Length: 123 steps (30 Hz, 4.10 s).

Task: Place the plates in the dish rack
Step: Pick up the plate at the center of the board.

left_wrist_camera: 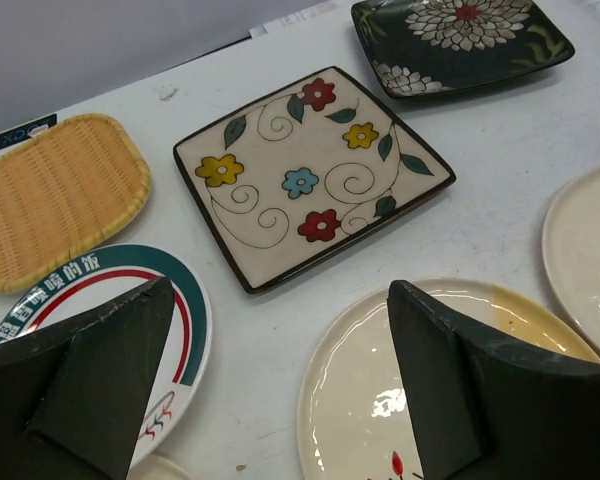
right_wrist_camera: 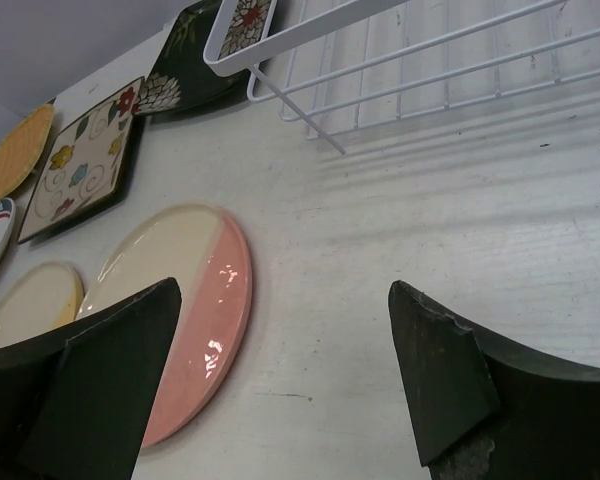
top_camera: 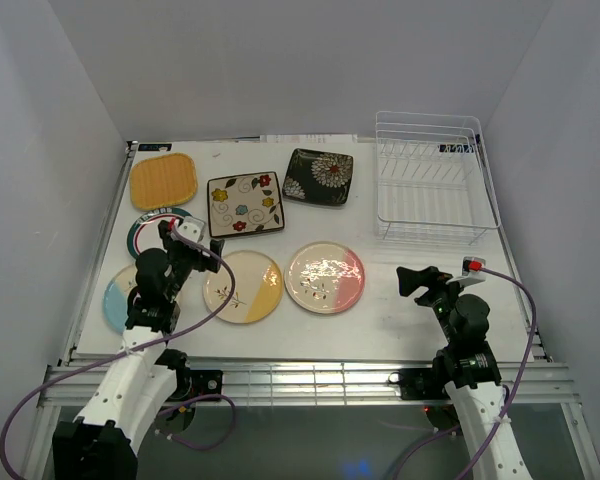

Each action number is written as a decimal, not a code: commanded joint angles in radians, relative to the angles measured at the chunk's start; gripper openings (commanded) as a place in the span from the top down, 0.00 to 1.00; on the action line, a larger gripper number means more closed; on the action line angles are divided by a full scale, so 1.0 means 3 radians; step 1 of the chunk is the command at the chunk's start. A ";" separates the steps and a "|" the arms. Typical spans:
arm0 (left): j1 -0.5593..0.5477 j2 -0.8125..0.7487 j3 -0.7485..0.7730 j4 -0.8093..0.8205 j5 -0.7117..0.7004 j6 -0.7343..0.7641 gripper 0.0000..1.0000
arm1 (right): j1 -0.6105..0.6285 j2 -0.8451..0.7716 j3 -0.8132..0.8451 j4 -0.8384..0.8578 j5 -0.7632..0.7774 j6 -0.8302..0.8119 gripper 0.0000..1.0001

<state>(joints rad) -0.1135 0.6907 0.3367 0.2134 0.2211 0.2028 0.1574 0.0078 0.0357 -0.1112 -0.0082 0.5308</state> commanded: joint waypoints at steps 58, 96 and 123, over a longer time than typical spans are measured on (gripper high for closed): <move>0.0010 0.0679 0.0243 -0.0093 0.0910 0.0050 0.02 | 0.3080 0.2832 0.0571 0.1925 0.1480 -0.1109 0.06; 0.0010 0.0720 0.0315 -0.0016 0.0219 -0.0246 0.02 | 0.3719 0.5404 0.2213 0.1342 0.1699 -0.1984 0.44; 0.0010 0.0730 0.0294 -0.0011 0.0521 -0.0481 0.02 | 0.3674 0.5333 0.2167 0.1424 0.1832 -0.1908 0.92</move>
<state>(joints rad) -0.1135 0.9203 0.3939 0.1955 0.3271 0.1120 1.2644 1.6573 0.7048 0.2867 0.5209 -0.0616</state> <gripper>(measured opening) 0.980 0.129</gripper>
